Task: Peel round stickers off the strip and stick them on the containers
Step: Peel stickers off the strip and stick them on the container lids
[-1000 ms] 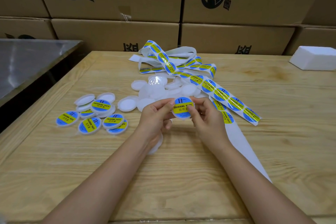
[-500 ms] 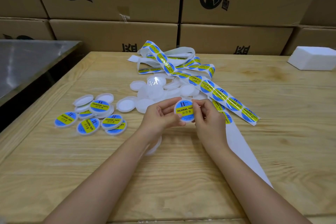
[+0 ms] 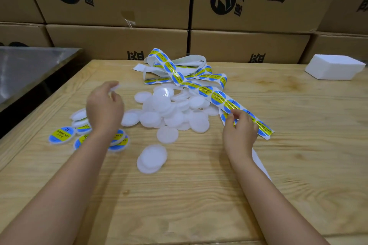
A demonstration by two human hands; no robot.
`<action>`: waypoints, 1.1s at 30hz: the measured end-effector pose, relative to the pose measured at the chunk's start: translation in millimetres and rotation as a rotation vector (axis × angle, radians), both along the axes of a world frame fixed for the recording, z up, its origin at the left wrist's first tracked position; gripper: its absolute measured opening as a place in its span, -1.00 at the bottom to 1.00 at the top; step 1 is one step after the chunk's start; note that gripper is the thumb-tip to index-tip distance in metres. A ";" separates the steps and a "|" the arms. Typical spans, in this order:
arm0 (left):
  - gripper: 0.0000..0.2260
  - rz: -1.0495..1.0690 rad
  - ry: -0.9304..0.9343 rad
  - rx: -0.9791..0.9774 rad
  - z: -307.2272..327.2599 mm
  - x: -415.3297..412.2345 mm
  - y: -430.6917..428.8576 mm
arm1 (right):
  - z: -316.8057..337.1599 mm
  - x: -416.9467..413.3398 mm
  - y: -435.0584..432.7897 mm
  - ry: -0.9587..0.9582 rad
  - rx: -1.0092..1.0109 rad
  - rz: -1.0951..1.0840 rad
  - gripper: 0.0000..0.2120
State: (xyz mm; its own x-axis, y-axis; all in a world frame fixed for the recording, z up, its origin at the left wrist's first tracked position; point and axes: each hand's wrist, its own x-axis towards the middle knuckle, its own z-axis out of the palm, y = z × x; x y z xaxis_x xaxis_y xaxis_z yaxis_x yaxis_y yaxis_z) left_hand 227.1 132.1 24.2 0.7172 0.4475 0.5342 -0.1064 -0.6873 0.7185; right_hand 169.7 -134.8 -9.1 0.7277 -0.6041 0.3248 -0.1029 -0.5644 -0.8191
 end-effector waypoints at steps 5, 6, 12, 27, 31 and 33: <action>-0.66 0.204 0.290 0.116 -14.7 16.8 35.8 | -0.3 3.1 -6.5 0.000 0.200 -0.012 -0.77; -0.67 0.227 0.360 0.153 -17.6 18.3 38.6 | -0.4 3.9 -7.0 -0.003 0.241 -0.003 -0.79; -0.75 0.328 0.663 0.294 -21.3 25.3 43.2 | 2.7 5.4 -15.3 -0.041 0.539 -0.034 -0.79; -0.79 -0.802 0.123 0.594 -1.0 3.3 -187.2 | -2.9 9.2 -23.7 -0.163 0.683 -0.133 -0.67; -0.68 -0.805 0.292 0.613 -22.5 -2.2 -218.6 | -2.7 9.4 -24.9 -0.174 0.712 -0.138 -0.65; -0.70 -0.817 0.341 0.657 -30.2 -2.3 -221.8 | -2.2 10.0 -24.8 -0.174 0.722 -0.136 -0.66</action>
